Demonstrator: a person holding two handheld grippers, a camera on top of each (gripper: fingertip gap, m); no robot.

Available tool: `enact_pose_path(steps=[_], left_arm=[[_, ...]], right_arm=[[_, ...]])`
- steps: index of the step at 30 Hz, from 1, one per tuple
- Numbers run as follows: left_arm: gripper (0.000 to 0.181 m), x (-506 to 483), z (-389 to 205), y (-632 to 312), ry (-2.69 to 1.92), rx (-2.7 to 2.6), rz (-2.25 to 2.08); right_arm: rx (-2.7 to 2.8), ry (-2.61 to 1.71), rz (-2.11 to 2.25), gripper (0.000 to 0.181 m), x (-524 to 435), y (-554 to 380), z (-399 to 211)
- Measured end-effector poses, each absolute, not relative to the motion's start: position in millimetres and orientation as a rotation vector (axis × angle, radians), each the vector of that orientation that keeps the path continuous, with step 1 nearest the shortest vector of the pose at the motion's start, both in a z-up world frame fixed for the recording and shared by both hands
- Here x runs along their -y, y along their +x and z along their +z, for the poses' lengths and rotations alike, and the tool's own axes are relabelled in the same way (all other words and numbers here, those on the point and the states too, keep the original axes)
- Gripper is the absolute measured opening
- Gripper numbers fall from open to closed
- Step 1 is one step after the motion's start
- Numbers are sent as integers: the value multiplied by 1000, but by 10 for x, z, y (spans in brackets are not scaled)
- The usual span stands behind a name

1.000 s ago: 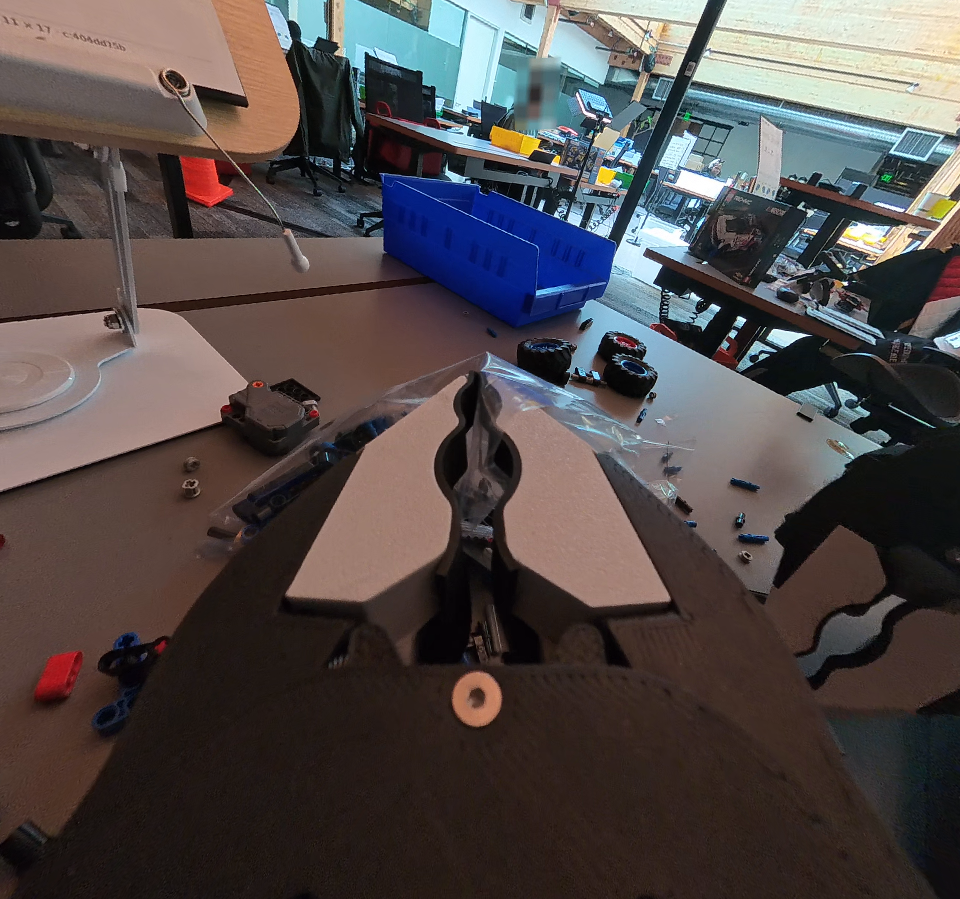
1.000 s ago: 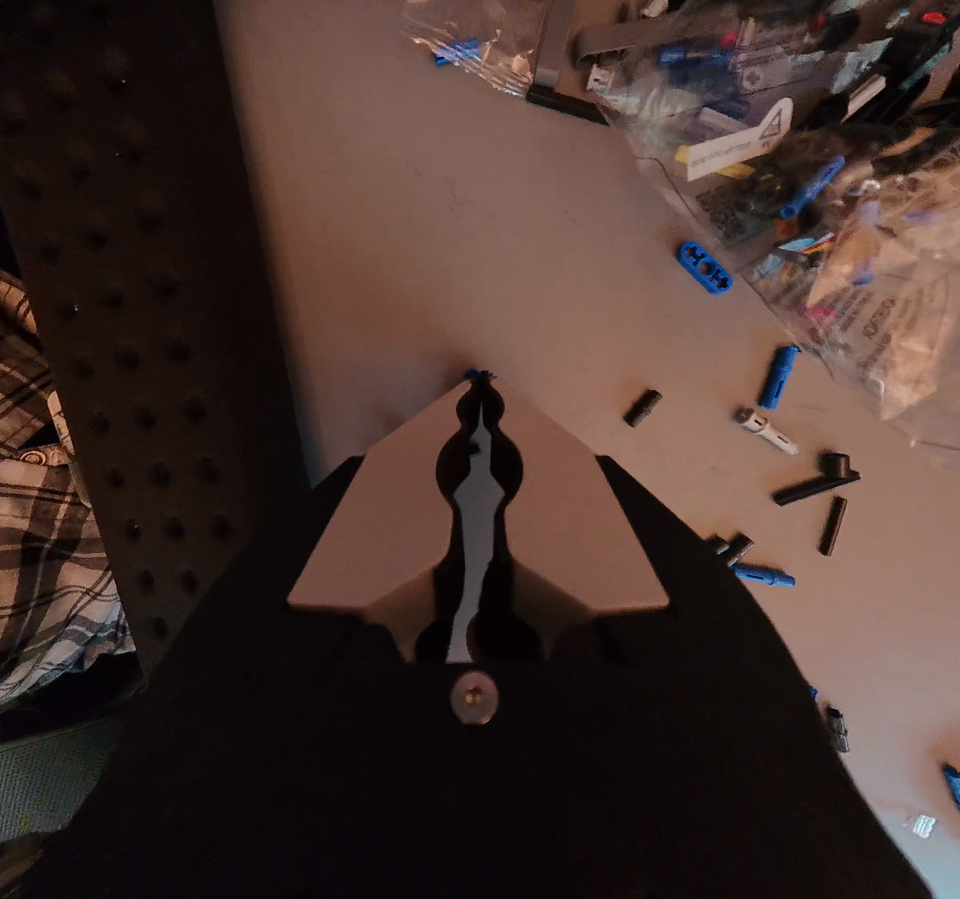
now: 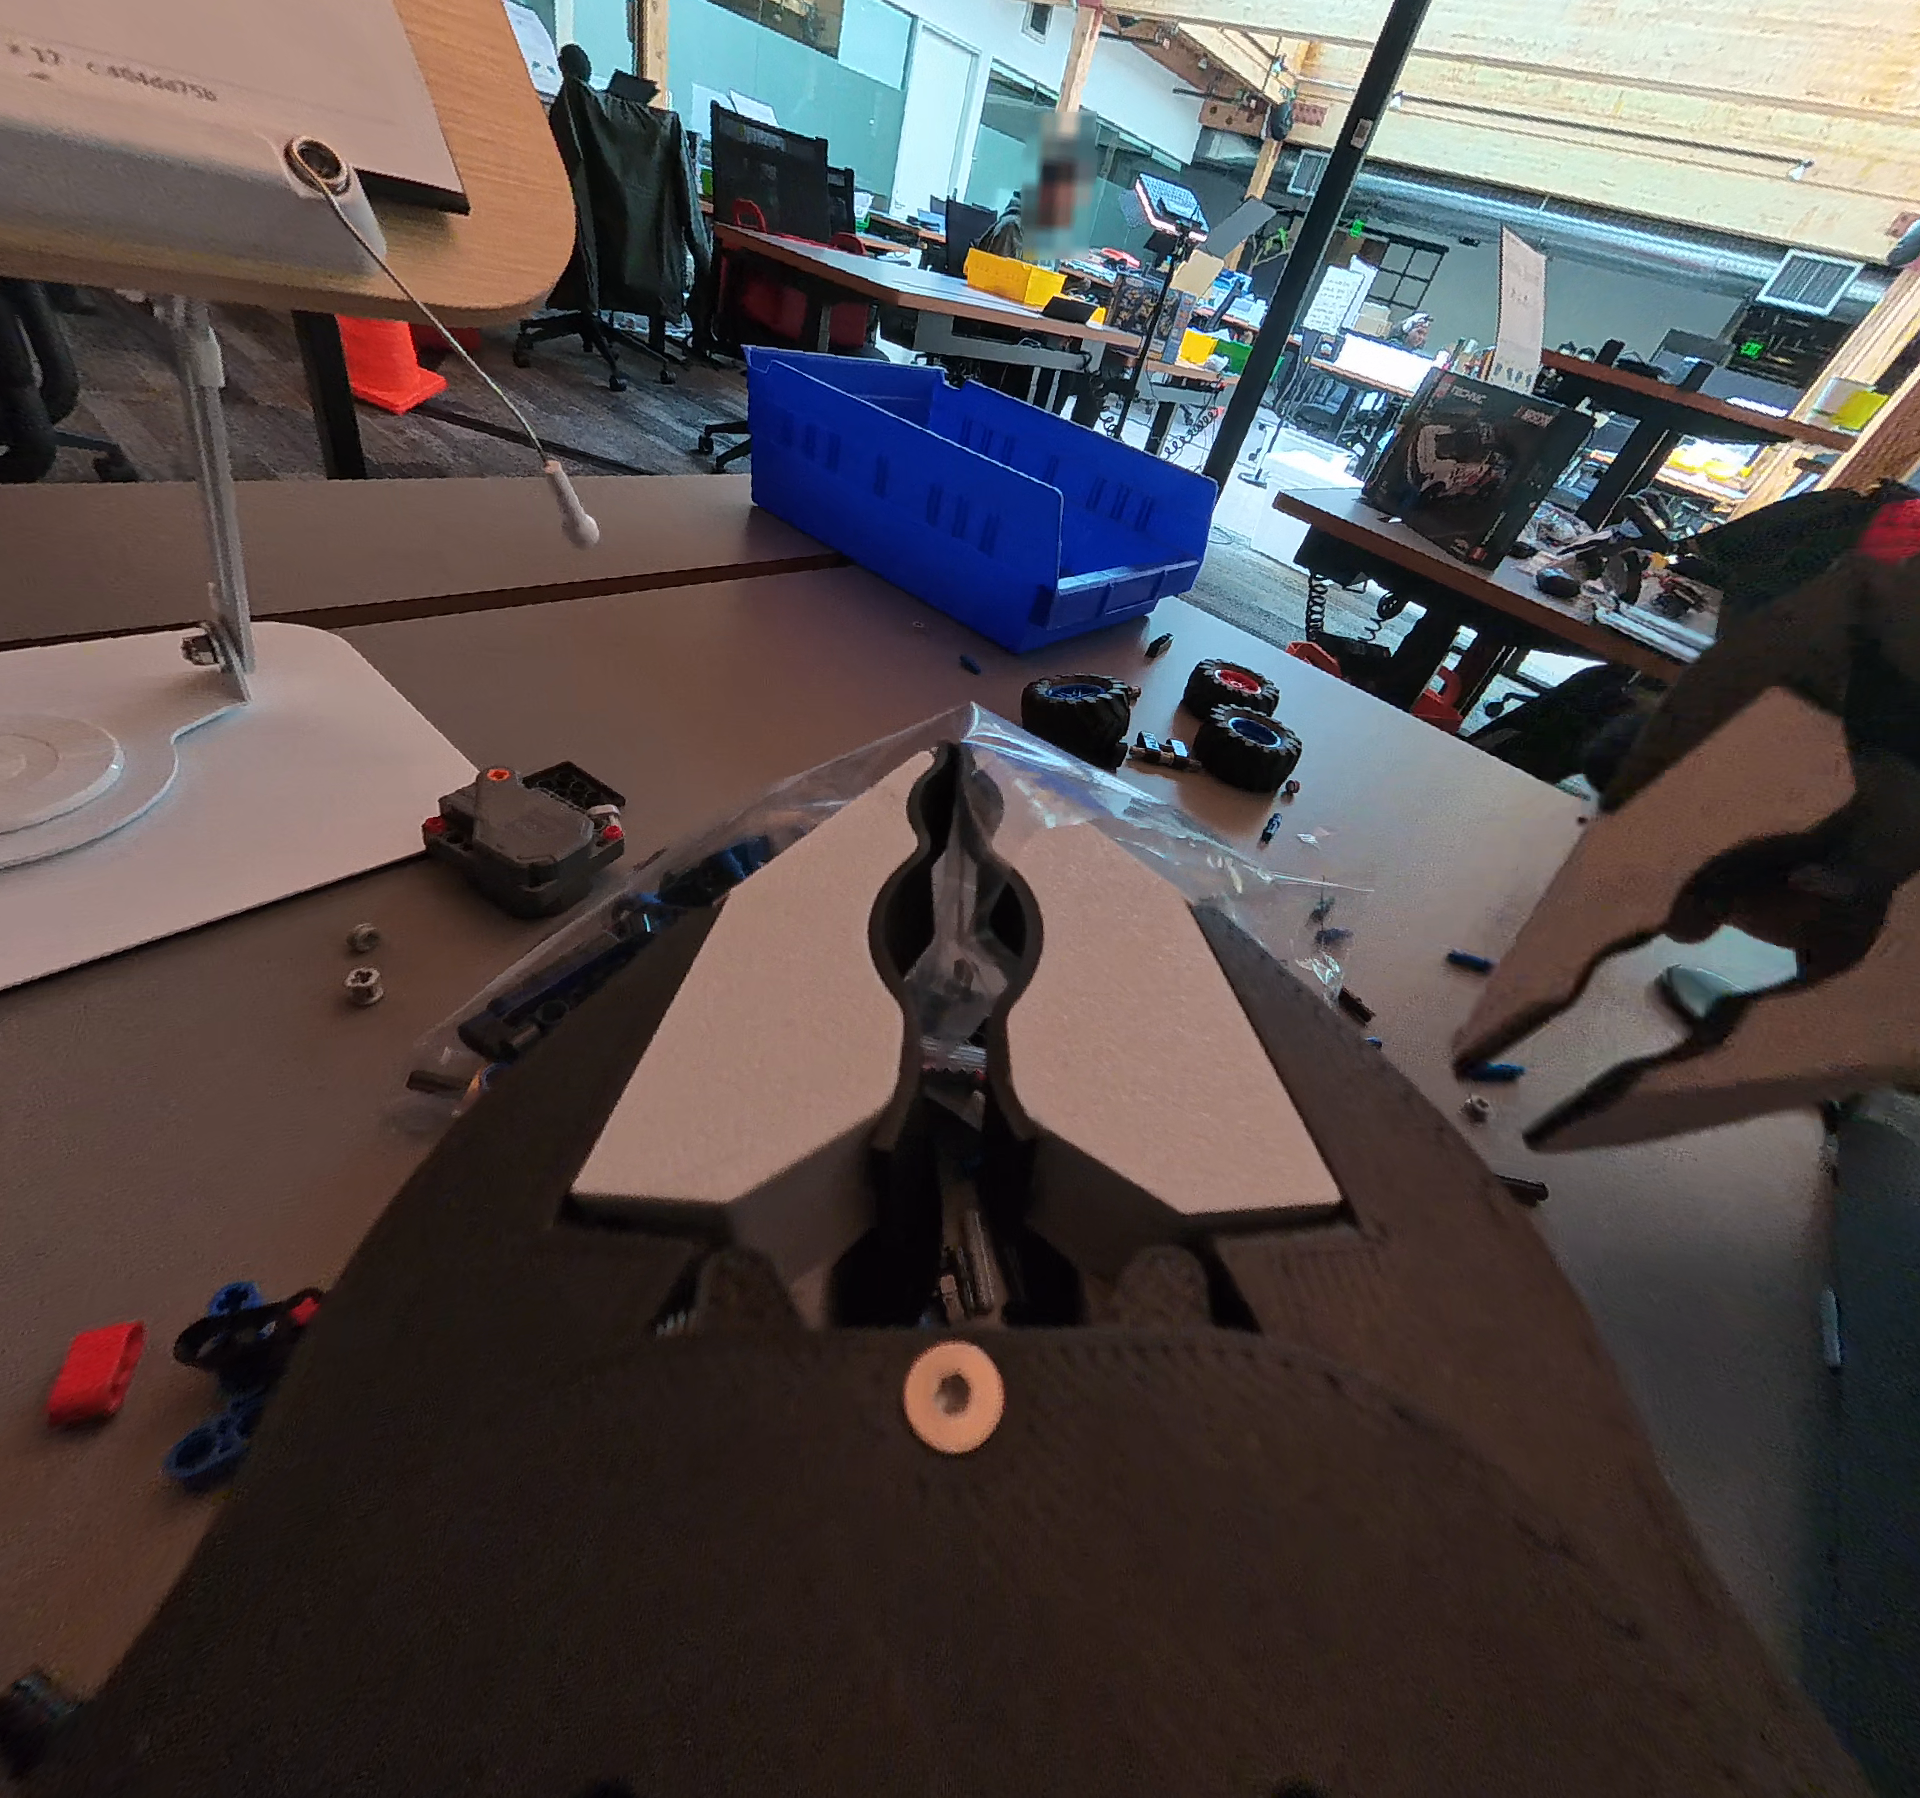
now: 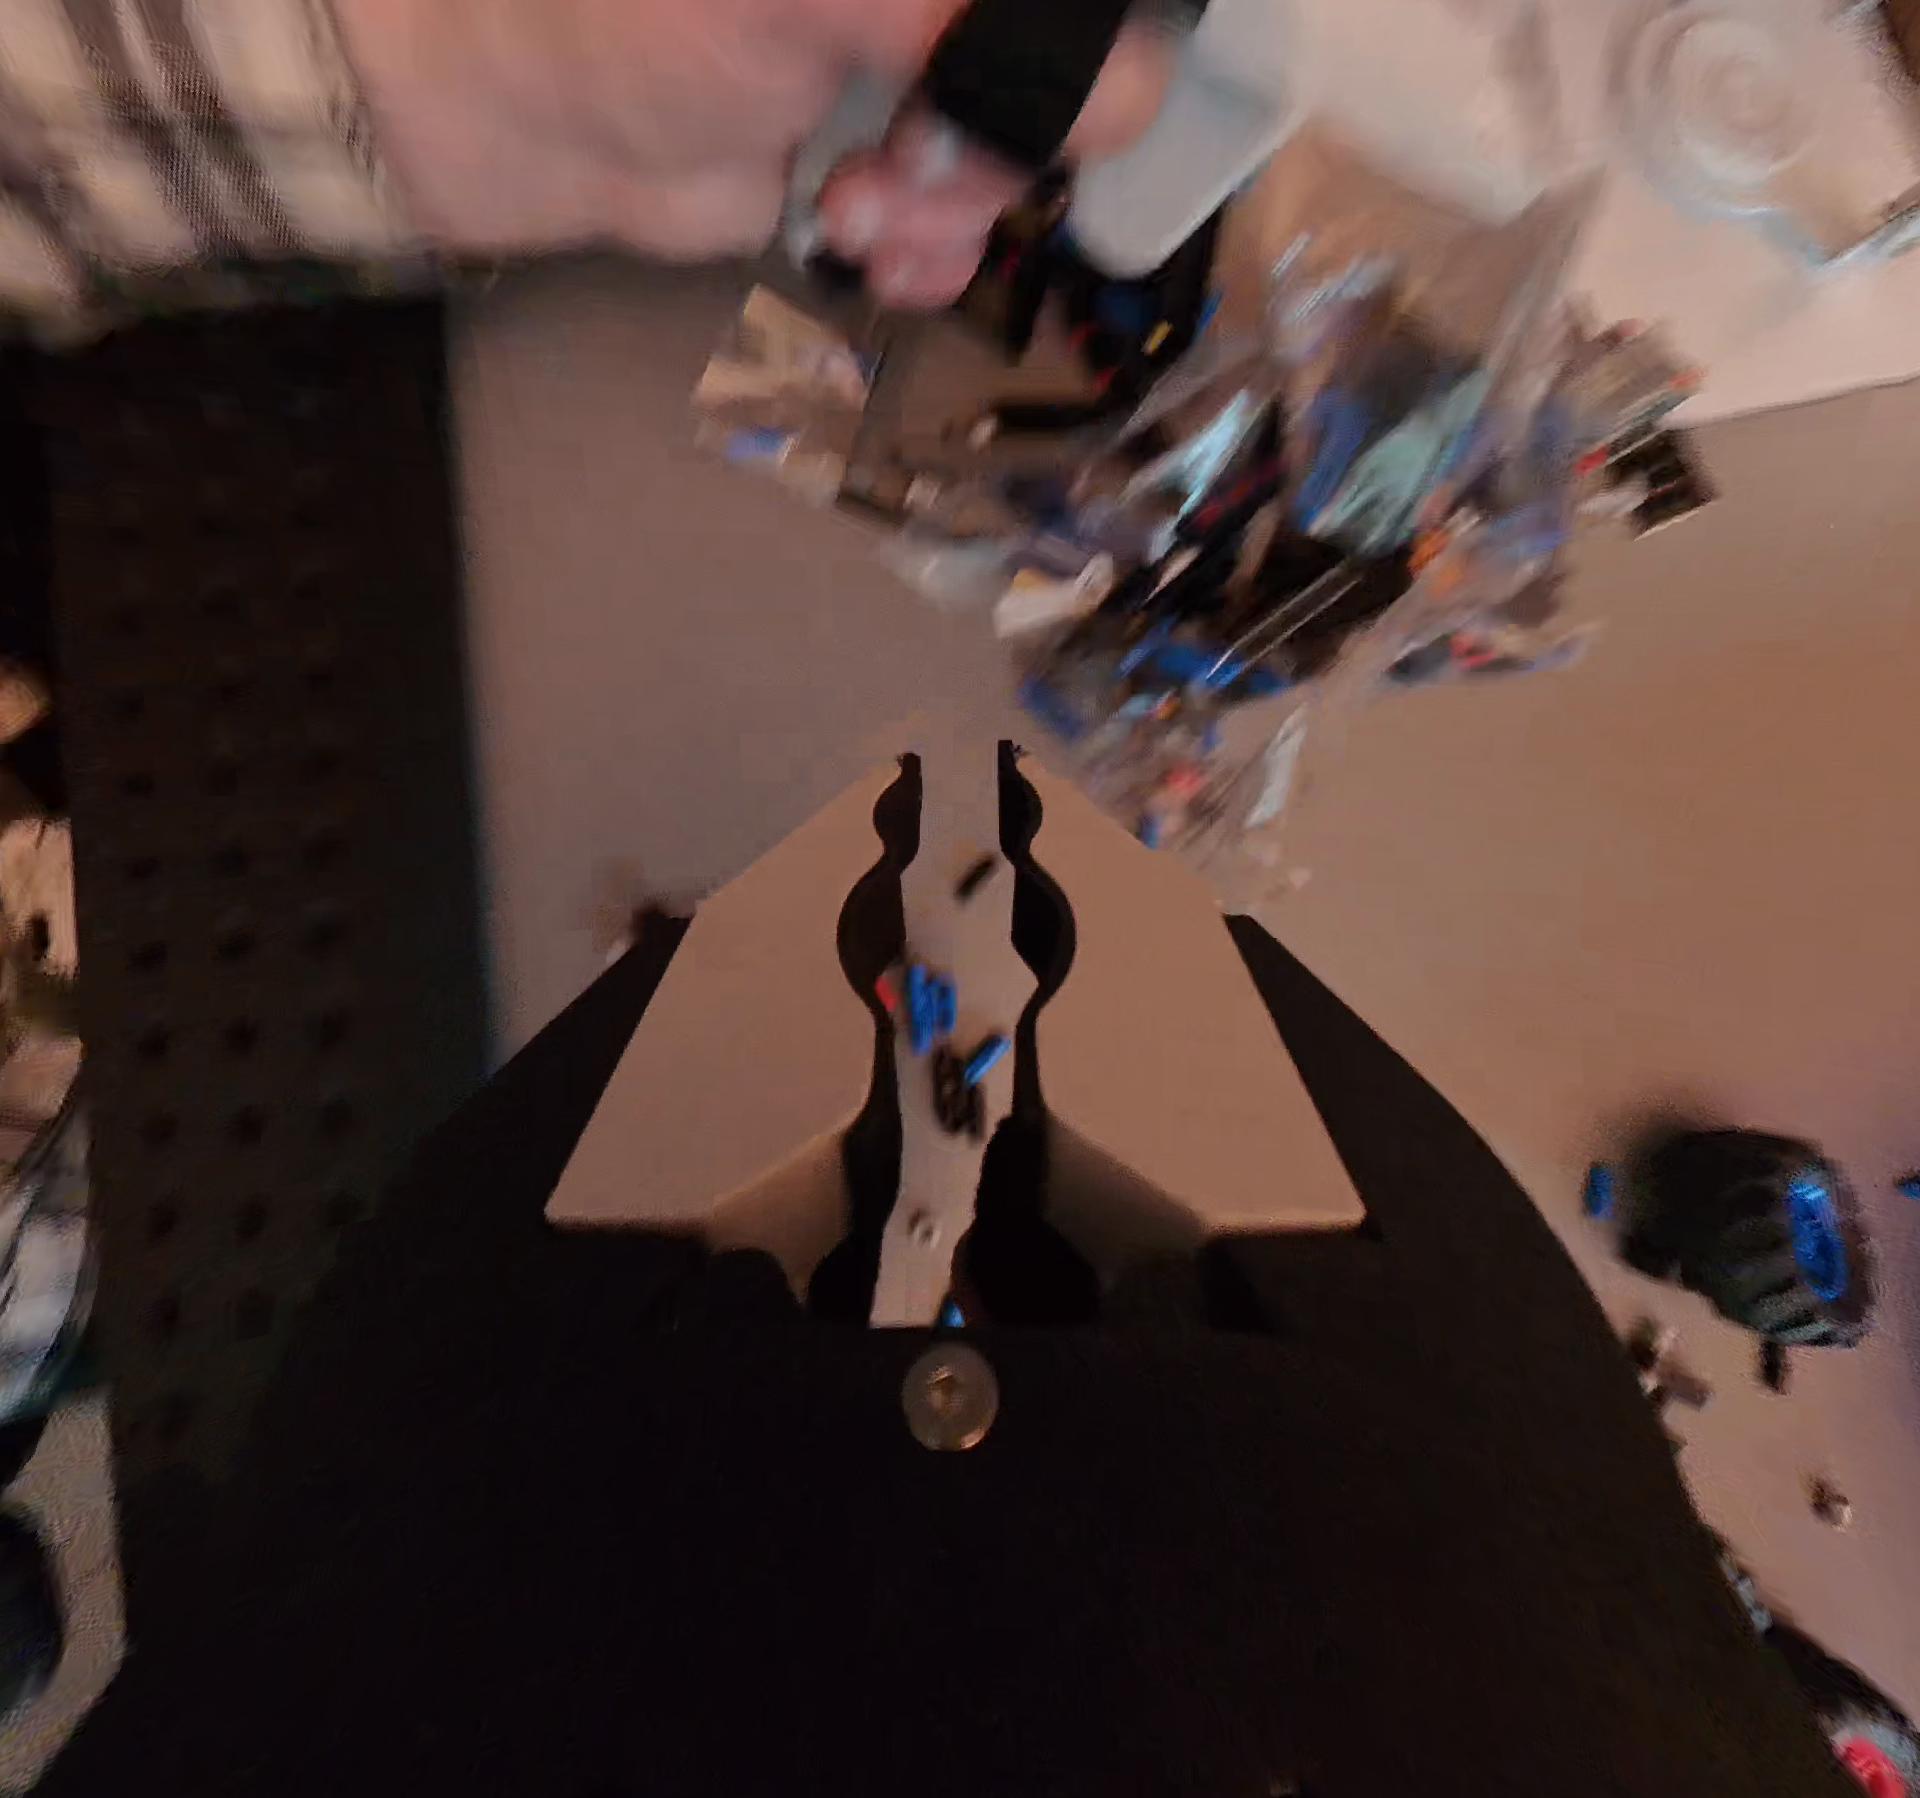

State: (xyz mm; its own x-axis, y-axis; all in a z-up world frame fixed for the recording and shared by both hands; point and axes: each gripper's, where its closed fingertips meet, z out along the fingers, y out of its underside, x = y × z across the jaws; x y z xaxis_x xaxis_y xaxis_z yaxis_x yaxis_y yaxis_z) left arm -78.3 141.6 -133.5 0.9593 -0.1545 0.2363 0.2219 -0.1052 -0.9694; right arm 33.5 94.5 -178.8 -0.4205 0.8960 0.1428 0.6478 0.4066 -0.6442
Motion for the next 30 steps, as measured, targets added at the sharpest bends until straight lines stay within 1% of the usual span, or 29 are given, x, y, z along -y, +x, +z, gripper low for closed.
enact_pose_path(steps=[3, 6, 9, 12, 15, 18, 22, 25, 26, 28, 30], left_arm=[[0, -1417, -1335, -778, -1648, 49, -315], [0, -1411, -1332, -791, -1646, 55, -313], [0, -1410, -1340, -798, -1647, 58, -312], [0, -1414, -1343, -794, -1649, 56, -311], [0, -1415, -1342, -792, -1649, 55, -312], [0, -1416, -1337, -787, -1648, 53, -313], [0, -1415, -1337, -784, -1648, 53, -315], [0, -1419, -1344, -780, -1650, 52, -316], [0, -1420, -1348, -779, -1651, 51, -316], [0, -1418, -1348, -783, -1651, 53, -316], [0, -1412, -1341, -790, -1648, 55, -315]], right_arm=[[2382, -1349, 664, 16, -896, 702, -2168], [2470, -1382, 608, 17, -904, 841, -2454], [2506, -1395, 603, 14, -898, 835, -2611], [2507, -1389, 636, 1, -883, 797, -2634], [2514, -1385, 633, 1, -884, 789, -2637], [2474, -1359, 666, 1, -875, 713, -2523], [2264, -1257, 828, 1, -847, 358, -1965], [2071, -1272, 850, 2, -994, 4, -1610], [2025, -1309, 819, 2, -1079, -109, -1583], [2039, -1389, 777, 20, -1150, -241, -1686], [2063, -1400, 745, 16, -1152, -249, -1740]])
